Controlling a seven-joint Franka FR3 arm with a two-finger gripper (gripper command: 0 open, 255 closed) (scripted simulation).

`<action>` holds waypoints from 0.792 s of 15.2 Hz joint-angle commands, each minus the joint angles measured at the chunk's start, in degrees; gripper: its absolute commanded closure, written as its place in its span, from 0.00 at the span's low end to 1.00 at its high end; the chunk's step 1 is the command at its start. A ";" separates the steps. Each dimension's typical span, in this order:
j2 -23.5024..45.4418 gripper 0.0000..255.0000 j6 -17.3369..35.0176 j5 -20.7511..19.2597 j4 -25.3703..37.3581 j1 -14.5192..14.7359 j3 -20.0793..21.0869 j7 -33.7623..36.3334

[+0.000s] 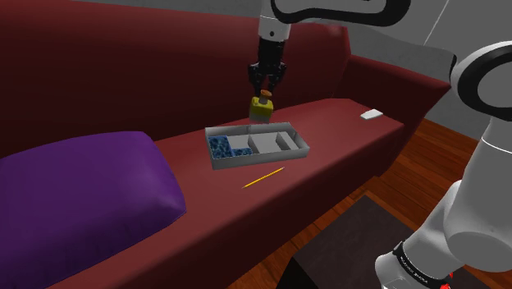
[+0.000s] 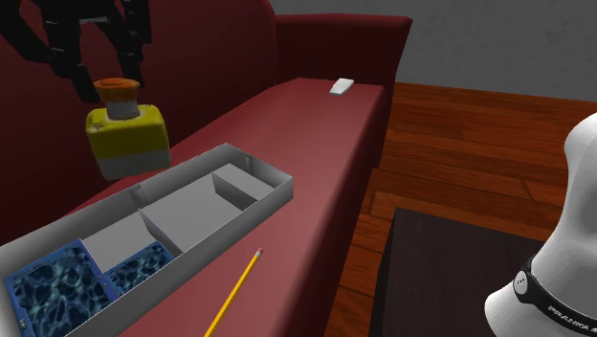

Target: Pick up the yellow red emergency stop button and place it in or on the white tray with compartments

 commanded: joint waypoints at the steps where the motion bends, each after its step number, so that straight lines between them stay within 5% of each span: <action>1: -0.39 1.00 1.90 0.04 -2.24 -0.08 -0.03 -0.04; 12: -1.16 1.00 10.69 0.08 -11.80 -0.23 -0.08 0.04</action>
